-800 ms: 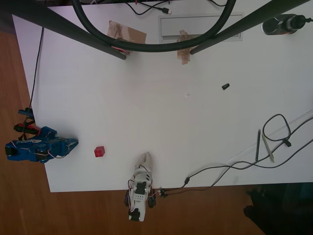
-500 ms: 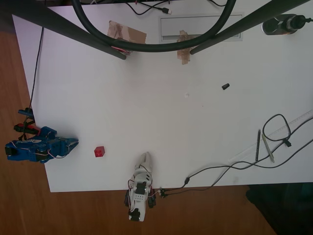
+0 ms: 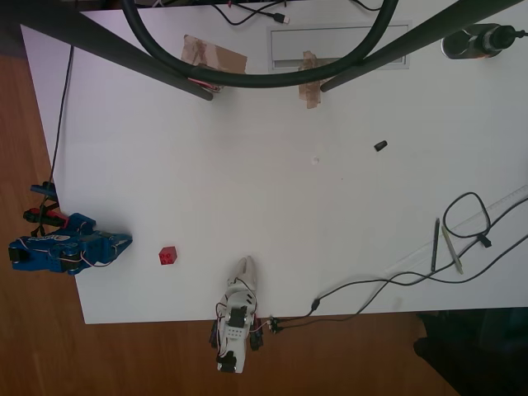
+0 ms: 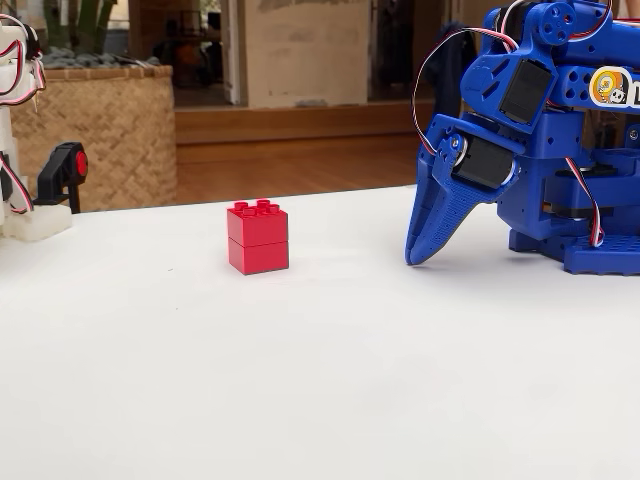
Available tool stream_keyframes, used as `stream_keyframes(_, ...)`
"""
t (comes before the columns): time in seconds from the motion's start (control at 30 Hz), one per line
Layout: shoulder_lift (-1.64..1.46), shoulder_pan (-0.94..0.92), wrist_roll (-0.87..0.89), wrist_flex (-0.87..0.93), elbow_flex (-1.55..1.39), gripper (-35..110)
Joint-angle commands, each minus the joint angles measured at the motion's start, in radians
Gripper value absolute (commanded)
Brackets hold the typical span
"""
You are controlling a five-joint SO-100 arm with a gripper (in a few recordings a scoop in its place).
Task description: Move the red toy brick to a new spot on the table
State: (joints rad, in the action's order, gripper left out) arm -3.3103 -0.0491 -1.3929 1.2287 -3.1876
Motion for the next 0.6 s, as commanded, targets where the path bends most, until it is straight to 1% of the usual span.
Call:
stream_keyframes(0.0,-0.028,-0.003,0.002,-0.011,-0.032,0)
stream_keyframes(0.57,-0.028,0.017,0.041,-0.011,-0.032,0)
